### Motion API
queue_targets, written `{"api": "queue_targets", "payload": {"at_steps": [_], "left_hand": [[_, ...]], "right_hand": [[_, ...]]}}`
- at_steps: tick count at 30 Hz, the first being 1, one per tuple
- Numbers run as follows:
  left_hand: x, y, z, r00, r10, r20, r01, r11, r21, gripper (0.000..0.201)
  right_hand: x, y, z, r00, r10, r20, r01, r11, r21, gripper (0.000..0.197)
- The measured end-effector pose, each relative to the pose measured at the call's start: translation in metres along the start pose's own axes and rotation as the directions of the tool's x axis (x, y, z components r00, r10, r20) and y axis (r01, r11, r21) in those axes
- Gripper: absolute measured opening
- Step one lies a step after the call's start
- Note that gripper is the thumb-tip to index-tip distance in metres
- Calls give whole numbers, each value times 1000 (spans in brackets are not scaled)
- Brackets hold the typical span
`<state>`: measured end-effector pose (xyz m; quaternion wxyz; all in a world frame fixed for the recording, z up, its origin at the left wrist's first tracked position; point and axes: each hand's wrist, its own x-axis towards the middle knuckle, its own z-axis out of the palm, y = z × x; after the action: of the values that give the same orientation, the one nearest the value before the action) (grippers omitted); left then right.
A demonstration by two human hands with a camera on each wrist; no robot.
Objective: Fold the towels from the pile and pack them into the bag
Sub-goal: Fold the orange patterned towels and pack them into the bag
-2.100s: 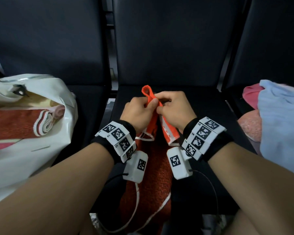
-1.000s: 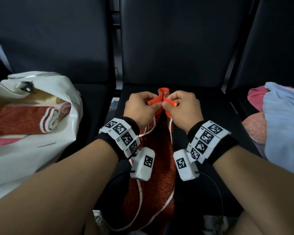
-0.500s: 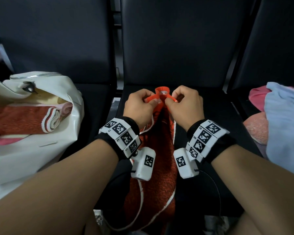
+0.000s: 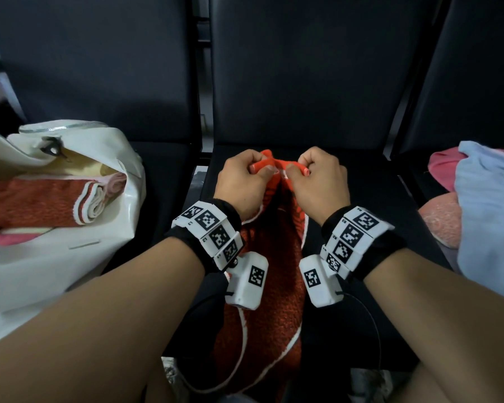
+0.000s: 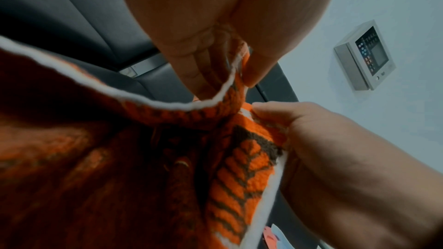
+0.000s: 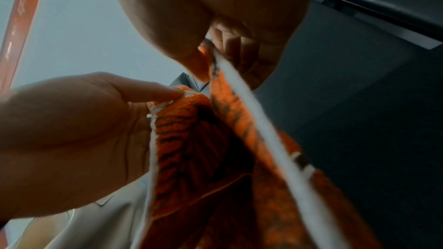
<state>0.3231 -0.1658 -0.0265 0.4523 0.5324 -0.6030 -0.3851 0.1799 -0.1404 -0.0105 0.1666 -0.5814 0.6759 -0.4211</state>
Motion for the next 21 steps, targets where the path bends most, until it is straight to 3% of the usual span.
{"api": "queue_targets", "payload": {"at_steps": [9,17,21], "left_hand": [[-6,4,1,998,44,41,-41,996,-76,12],[-6,5,3,1000,26,7,-25,994,-108,11],[-6,6,5,1000,13,-15,-15,993,-119,8]], "right_hand": [[2,0,-1,999,10,-50,-9,1000,23,17],[-1,0,1,1000,19,5,-20,964,266,11],[-3,0,0,998,12,55,-31,932,361,20]]}}
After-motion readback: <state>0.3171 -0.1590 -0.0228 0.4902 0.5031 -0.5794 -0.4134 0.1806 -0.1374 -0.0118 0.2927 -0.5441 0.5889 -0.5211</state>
